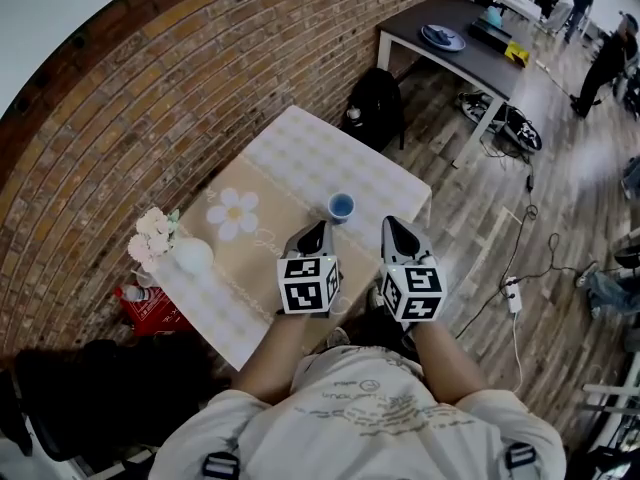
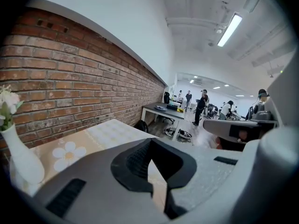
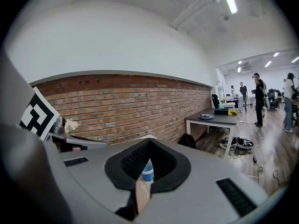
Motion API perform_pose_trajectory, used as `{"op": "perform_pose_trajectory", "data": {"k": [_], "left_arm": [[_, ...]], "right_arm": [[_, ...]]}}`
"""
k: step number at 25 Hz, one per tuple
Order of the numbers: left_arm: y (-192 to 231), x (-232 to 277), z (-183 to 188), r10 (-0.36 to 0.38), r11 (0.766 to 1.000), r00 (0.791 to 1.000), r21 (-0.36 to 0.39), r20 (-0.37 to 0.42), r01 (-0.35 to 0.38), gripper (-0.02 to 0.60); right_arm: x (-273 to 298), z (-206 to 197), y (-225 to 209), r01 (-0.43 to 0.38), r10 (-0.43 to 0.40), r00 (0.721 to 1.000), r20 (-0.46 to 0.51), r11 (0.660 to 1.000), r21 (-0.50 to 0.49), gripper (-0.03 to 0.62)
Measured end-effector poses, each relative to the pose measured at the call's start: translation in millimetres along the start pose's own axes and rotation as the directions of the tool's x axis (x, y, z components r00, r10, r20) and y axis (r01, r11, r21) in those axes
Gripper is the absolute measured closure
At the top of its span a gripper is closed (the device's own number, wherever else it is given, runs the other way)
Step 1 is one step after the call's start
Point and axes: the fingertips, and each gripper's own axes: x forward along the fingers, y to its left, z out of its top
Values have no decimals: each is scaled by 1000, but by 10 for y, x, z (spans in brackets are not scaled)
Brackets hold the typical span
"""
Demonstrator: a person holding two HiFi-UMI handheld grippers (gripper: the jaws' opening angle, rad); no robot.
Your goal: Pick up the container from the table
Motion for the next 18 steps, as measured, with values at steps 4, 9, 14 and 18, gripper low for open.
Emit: {"op": "perform_pose_trajectory", "data": {"k": [4, 9, 14, 18], "left_arm": [[22, 133, 0, 23, 1000, 1000, 11, -12, -23, 588], [26, 352, -34, 40, 998, 998, 44, -42, -38, 588], [74, 536, -184, 77, 995, 993, 75, -91, -70, 588], [97, 693, -281, 94, 993, 988, 80, -124, -84, 588]], "right_arm": [[151, -22, -76, -30, 30, 999, -22, 1000, -1, 594], [367, -54, -170, -67, 67, 997, -45, 998, 6, 592], [568, -117, -243, -106, 106, 991, -77, 994, 15, 592], [702, -140, -313, -126, 126, 987, -97, 992, 11, 592]]}}
